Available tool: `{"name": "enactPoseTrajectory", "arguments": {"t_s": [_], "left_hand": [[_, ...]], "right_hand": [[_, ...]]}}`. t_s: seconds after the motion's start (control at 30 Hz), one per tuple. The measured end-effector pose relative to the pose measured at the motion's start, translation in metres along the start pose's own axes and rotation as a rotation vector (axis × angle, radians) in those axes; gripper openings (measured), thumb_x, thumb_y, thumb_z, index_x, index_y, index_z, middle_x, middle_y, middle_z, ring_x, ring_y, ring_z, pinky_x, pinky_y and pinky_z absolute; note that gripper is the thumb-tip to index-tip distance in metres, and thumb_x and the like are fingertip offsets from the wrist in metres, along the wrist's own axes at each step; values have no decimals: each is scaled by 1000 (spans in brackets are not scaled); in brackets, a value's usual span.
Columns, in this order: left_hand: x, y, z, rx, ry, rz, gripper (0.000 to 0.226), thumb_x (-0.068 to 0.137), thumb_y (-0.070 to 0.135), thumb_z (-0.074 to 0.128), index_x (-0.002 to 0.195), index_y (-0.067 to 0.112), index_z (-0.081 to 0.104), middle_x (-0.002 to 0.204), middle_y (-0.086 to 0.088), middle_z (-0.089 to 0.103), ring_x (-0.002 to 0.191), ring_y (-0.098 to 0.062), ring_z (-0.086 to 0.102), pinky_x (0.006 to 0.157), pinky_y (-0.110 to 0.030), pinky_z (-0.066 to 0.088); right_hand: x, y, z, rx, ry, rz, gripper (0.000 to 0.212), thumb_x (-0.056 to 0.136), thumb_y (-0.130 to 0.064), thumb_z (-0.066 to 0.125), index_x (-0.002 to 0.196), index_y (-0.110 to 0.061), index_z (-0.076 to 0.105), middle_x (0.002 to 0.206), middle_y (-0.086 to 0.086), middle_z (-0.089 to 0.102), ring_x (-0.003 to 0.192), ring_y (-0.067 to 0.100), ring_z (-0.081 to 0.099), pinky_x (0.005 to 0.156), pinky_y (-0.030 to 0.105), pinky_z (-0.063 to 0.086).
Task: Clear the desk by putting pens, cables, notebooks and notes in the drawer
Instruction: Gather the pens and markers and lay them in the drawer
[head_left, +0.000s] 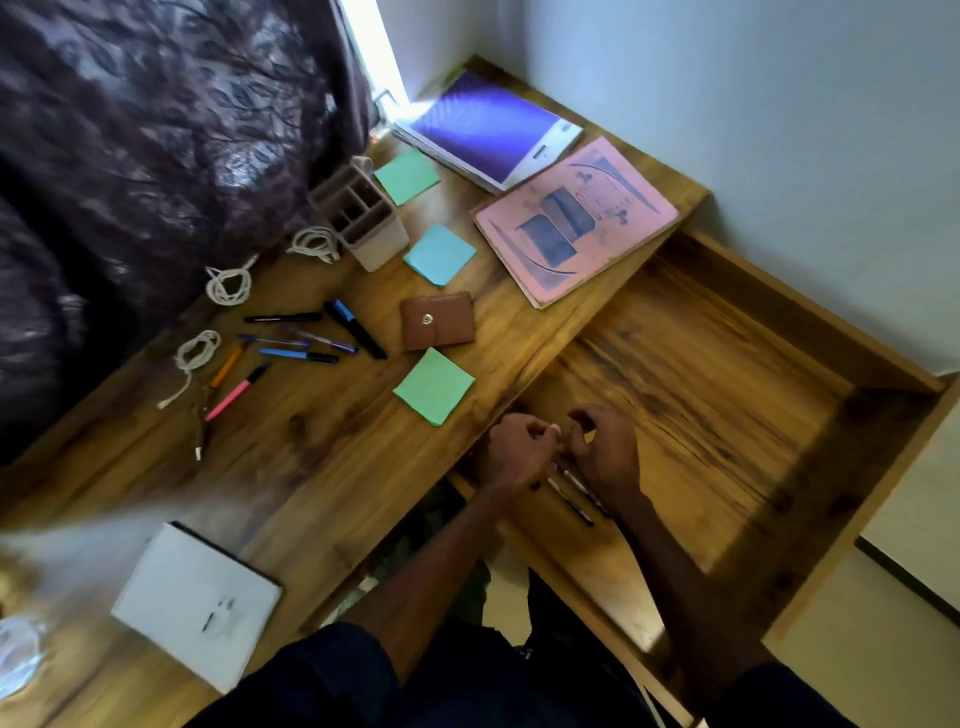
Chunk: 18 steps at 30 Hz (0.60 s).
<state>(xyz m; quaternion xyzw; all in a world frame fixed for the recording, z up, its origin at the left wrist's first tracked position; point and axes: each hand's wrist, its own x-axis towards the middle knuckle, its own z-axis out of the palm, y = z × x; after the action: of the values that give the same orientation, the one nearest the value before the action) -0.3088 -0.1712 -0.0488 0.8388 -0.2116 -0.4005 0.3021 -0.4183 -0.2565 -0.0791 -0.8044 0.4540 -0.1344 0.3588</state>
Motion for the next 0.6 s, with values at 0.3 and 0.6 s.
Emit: {"name": "enactPoseTrajectory", "arguments": {"t_s": [0.3,0.6], "left_hand": [[3,-28,-129,118,229,42,19,88,30,69,97,15,76,90,1,77,77,-10,71,73,-35,62],[27,-142,-238,146,414,-194,17,84,26,62,92,14,69,99,-10,72,99,-32,66,85,-38,52]], "right_hand": [[16,-125,40,61,-99,-181,23,82,-8,66,103,-8,75,97,7,74,86,20,67,76,23,48],[27,-215,133,-174,-476,-192,22,92,-18,57,102,-4,69,104,15,68,98,32,64,83,41,49]]}}
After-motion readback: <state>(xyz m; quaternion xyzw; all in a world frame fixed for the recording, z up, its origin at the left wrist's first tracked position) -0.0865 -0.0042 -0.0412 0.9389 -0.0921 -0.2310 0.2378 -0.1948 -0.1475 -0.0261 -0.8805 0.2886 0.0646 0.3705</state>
